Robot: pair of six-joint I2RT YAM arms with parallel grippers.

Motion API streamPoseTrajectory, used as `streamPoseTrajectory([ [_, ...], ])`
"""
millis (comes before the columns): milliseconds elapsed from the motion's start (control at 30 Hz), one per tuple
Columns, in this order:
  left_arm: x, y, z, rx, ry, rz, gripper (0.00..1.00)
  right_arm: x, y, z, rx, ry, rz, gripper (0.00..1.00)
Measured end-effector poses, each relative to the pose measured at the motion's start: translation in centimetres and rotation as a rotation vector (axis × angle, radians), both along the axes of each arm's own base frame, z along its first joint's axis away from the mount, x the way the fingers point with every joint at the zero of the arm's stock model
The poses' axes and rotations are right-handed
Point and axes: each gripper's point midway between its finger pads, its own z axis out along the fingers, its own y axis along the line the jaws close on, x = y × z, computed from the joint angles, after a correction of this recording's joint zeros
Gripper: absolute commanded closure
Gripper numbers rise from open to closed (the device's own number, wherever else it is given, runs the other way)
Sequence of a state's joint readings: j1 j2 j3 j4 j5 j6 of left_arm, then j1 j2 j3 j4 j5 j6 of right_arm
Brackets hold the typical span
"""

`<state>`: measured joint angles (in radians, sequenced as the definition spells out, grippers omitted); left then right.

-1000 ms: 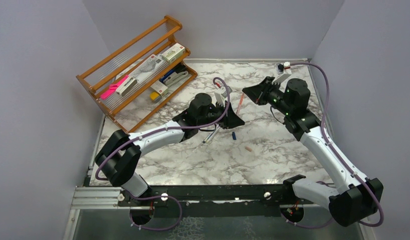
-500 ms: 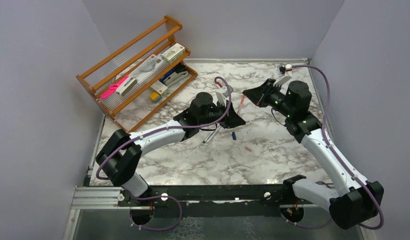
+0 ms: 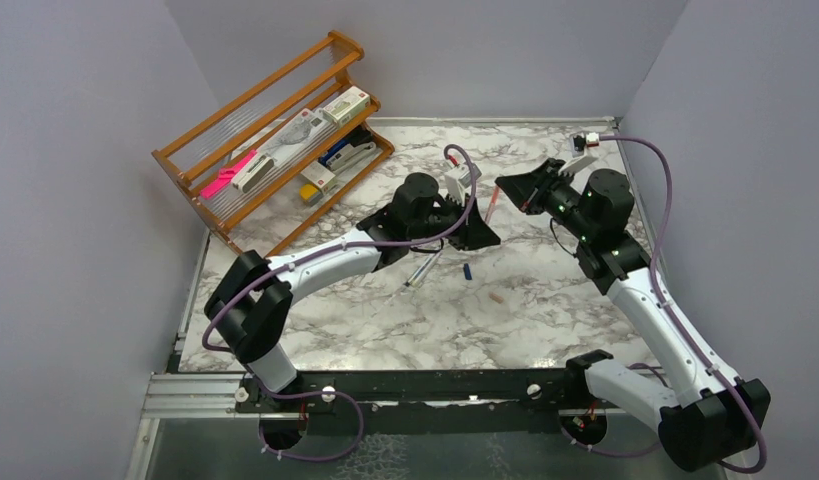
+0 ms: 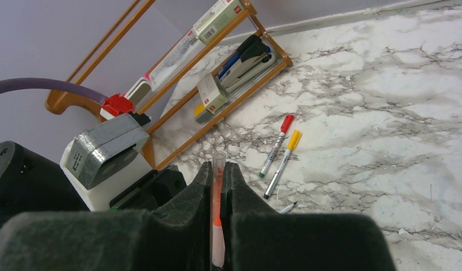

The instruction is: Insert the pens into the pen caps

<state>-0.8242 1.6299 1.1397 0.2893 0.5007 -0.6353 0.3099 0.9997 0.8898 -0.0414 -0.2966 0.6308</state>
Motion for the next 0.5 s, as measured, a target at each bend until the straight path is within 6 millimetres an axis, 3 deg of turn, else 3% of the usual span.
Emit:
streamPoseTrajectory([
  [500,0.4,0.0,0.7,-0.011,-0.022,-0.045,1.00,0.1,-0.5,1.2,0.008,-0.017,-0.026,0.97],
])
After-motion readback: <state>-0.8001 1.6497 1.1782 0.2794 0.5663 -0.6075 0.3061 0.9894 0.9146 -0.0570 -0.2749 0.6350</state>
